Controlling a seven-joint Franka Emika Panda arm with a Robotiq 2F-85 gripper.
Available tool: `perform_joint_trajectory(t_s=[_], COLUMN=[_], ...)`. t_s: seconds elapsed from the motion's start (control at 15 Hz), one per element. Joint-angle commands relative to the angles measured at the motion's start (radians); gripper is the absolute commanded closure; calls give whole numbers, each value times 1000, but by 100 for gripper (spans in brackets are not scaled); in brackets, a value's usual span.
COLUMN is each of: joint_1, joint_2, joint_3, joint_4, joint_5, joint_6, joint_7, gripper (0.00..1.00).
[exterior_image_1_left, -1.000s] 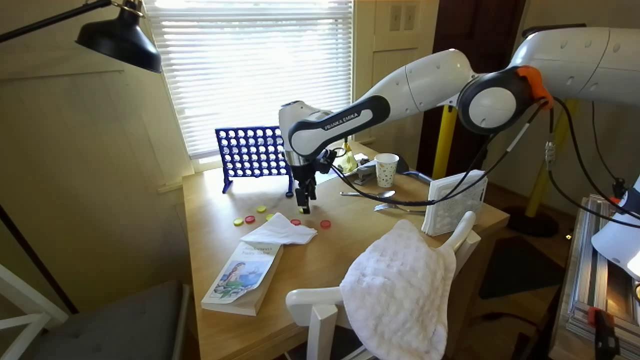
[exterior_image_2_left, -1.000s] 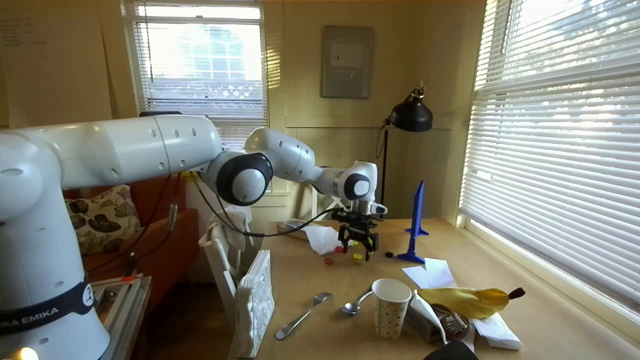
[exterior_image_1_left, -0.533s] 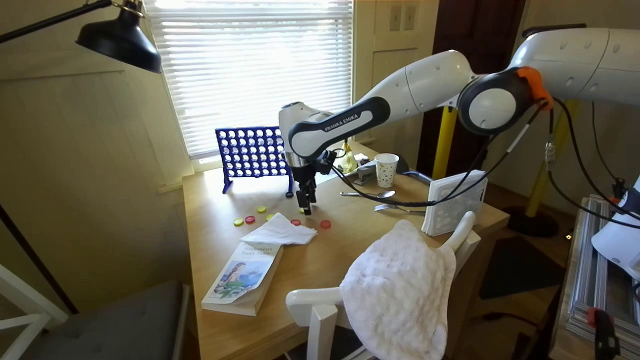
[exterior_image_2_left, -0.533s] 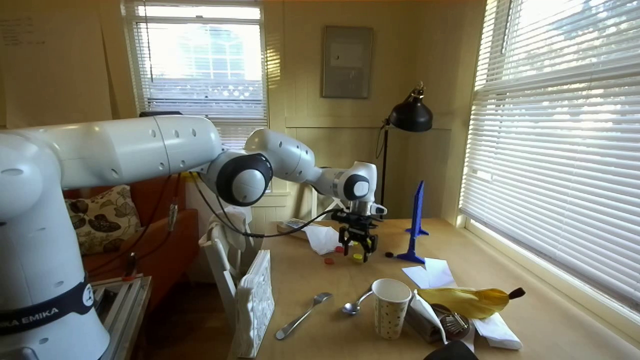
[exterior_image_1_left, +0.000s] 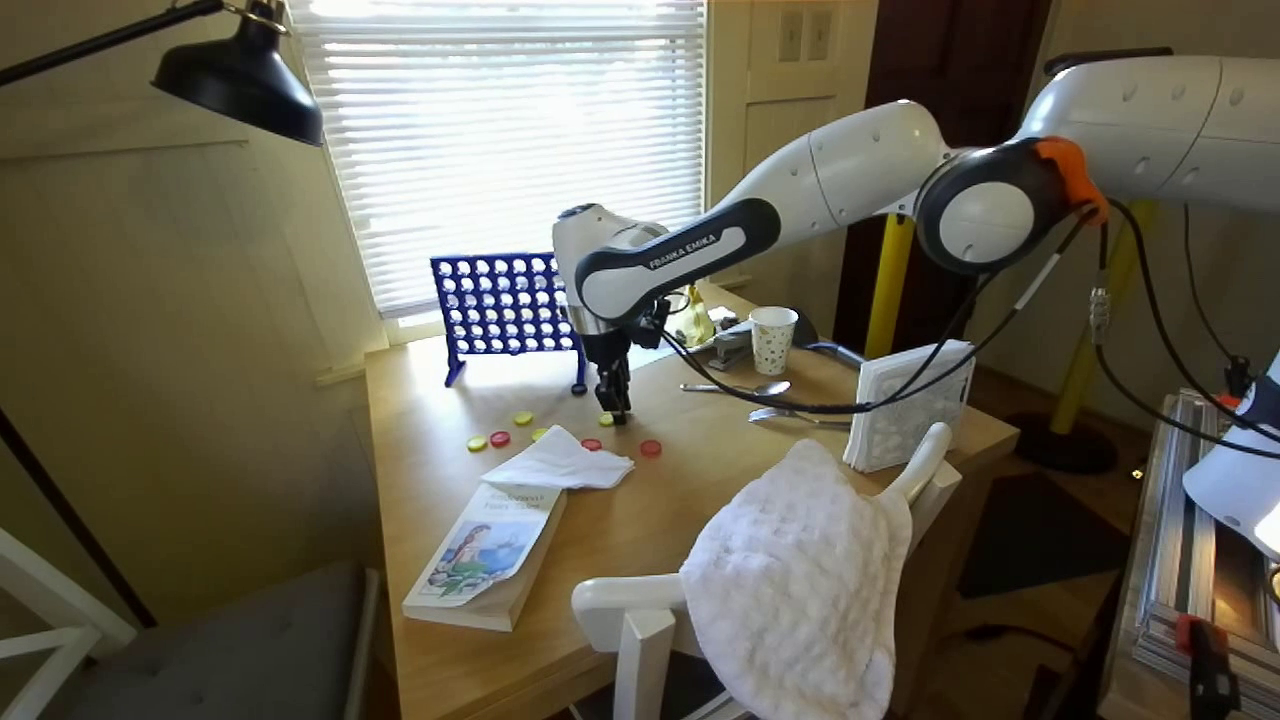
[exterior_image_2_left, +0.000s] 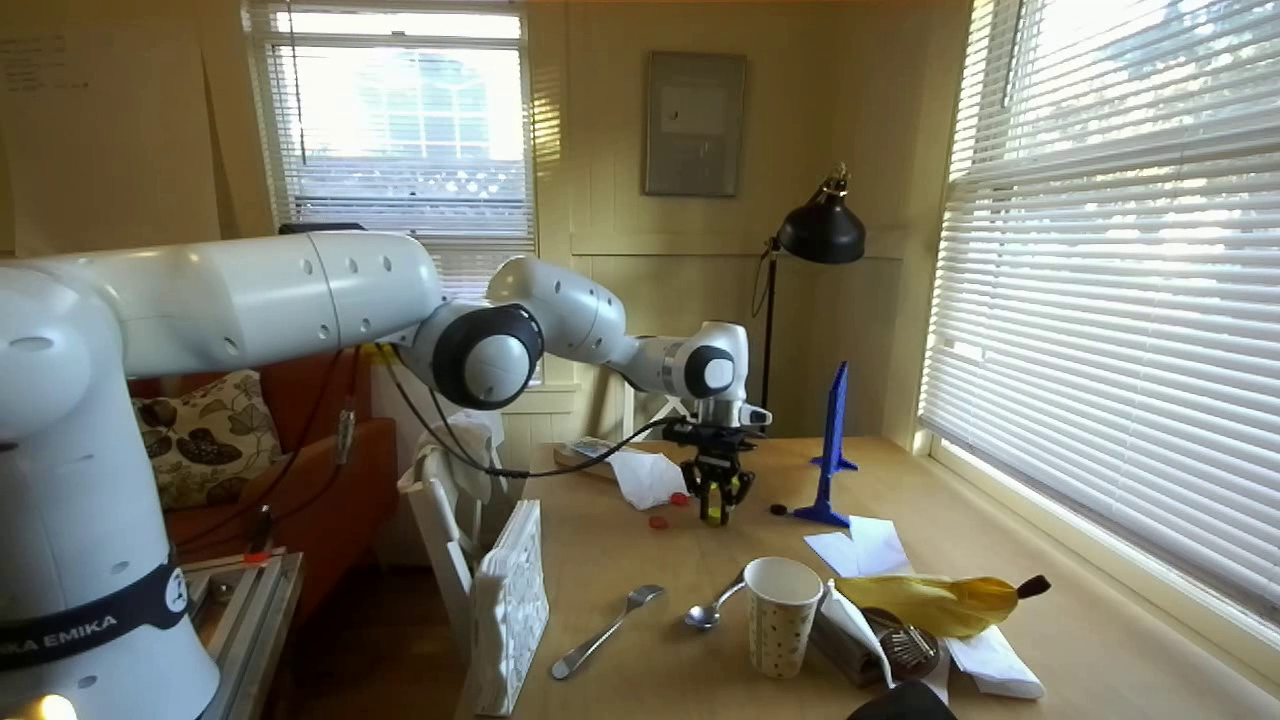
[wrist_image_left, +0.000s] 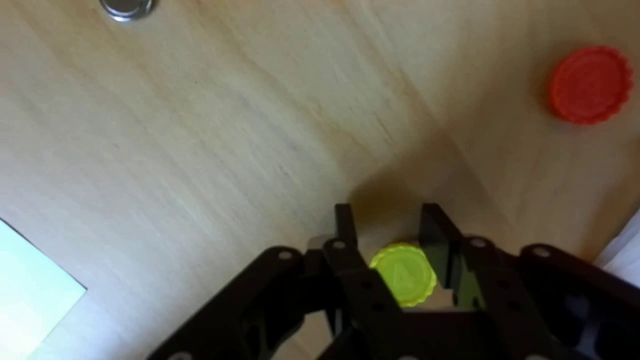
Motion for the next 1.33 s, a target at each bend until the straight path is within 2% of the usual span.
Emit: perform_joint_trajectory(t_s=[0.0, 0.33, 0.47, 0.6, 0.67, 1.27], joint_1=[20, 26, 18, 14, 18, 6], joint_2=[12, 13, 16, 4, 0, 6], joint_3=[-24, -34, -25, -23, -28, -12], joint_4=[28, 36, 43, 32, 14, 17], joint_5=[-29, -28, -19, -12, -14, -2], joint_6=[0, 5, 22, -27, 7, 27], joint_7=[-15, -51, -87, -103, -71, -106], gripper=[32, 1, 0, 0, 0, 0])
